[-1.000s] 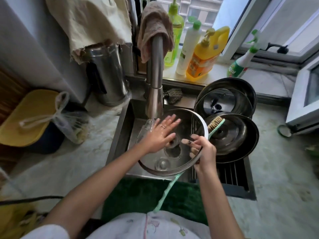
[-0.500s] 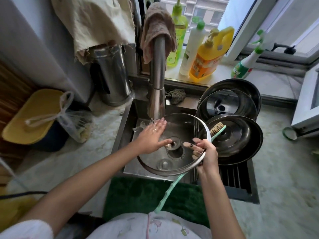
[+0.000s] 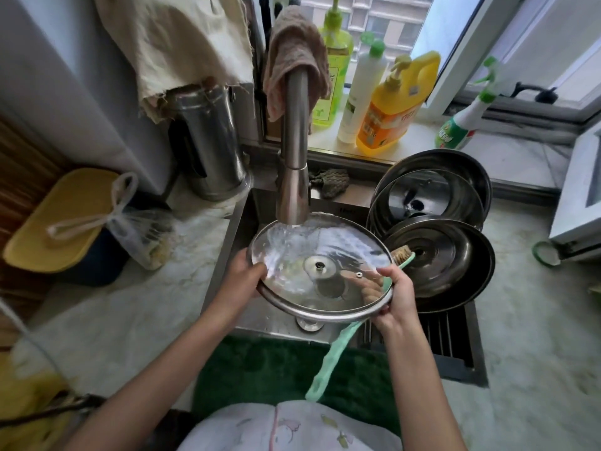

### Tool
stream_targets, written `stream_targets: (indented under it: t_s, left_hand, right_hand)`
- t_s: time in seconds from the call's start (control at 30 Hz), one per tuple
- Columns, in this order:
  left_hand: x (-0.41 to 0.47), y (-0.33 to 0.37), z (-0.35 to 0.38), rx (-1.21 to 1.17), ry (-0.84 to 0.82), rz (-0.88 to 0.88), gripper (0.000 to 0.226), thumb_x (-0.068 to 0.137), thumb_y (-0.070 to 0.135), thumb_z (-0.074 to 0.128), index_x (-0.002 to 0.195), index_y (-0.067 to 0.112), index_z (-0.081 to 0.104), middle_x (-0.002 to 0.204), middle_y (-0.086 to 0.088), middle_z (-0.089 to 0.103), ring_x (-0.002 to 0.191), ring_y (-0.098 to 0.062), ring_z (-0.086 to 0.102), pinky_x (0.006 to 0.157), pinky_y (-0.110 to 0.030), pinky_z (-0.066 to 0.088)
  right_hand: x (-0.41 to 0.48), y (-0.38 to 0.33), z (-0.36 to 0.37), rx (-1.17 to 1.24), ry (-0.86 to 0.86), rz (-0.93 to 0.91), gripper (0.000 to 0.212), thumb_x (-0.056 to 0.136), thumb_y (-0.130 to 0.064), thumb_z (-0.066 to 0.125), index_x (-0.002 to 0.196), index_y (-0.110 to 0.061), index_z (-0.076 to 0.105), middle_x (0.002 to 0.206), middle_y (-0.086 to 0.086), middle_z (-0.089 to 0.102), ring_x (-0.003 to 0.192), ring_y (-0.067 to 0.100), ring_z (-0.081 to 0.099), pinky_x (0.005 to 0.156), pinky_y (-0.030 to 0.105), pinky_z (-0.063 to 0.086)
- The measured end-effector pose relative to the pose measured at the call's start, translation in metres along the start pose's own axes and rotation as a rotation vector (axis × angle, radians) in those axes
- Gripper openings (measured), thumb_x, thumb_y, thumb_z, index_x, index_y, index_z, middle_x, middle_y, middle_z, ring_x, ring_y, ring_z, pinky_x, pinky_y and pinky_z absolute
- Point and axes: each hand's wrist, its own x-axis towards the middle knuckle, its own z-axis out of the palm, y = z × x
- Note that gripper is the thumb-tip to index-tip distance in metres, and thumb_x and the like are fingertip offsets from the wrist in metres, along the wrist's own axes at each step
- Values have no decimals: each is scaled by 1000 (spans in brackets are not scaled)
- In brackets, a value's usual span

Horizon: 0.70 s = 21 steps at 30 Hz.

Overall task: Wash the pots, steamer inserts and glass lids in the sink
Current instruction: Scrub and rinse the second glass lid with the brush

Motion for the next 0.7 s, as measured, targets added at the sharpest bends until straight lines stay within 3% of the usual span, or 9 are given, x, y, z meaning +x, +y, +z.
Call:
stream_targets:
  t_s: [0.07,0.13,0.2,0.27,0.4,0.47,0.53,0.6,0.7]
  left_hand:
    - [-12,8,-3,27,20,115,18,85,4,60,92,20,63,92,-4,72,88,-23,70,77,-42,56]
    - [-19,10,-5,68,96,211,19,81,0,63,88,18,61,80,3,71,78,-19,69,67,-33,56]
    - [-22,9,-10,155,171,243,26,72,9,68,94,17,58,84,0,69,80,-24,68,69,-39,57]
    - [-25,10,-18,167,214,244,38,65,19,68,99,27,55,95,-1,68,87,-26,68,75,-49,57]
    - [-32,24,-31,127,233,354,43,65,23,68,98,46,55,102,21,66,99,-19,66,81,-54,54]
    - [-34,32,-30,68,194,407,47,71,13,64,100,47,53,104,24,65,103,-22,65,80,-53,55]
    - [-30,36,-28,-15,168,408,56,80,-11,54,110,36,48,109,16,62,105,-24,65,71,-44,59]
    - [-24,39,-30,-53,128,403,62,82,-25,39,121,23,42,122,8,57,103,-20,65,73,-42,58]
    - [-8,39,-40,-86,64,396,67,81,-28,34,130,17,37,137,-3,51,105,-22,65,69,-36,59]
  right_hand:
    - [10,4,-1,40,0,70,14,72,-13,60,70,-3,50,72,22,52,23,5,32,23,12,26]
    - [20,12,-2,30,1,163,23,85,-18,47,75,2,54,81,29,61,24,4,32,25,9,23]
    - [29,23,-2,29,-36,249,24,87,-18,45,73,0,52,86,32,66,23,4,31,24,10,21]
    - [34,36,2,25,-91,308,16,79,-17,49,73,-2,50,85,28,68,25,4,30,24,11,20]
    - [43,52,16,21,-184,338,26,79,-24,52,69,-1,58,90,20,64,26,4,31,23,12,20]
    - [50,53,24,13,-207,312,37,85,-39,51,72,-5,55,86,16,67,26,5,32,22,13,21]
    - [53,53,34,17,-204,258,46,88,-51,50,72,-8,53,85,10,65,28,6,36,23,12,22]
    - [52,49,43,26,-189,156,44,91,-50,47,74,-10,54,79,6,64,31,9,46,26,13,29]
    - [53,44,49,-5,-220,-19,46,95,-42,43,64,-13,62,63,2,67,31,6,42,31,10,21]
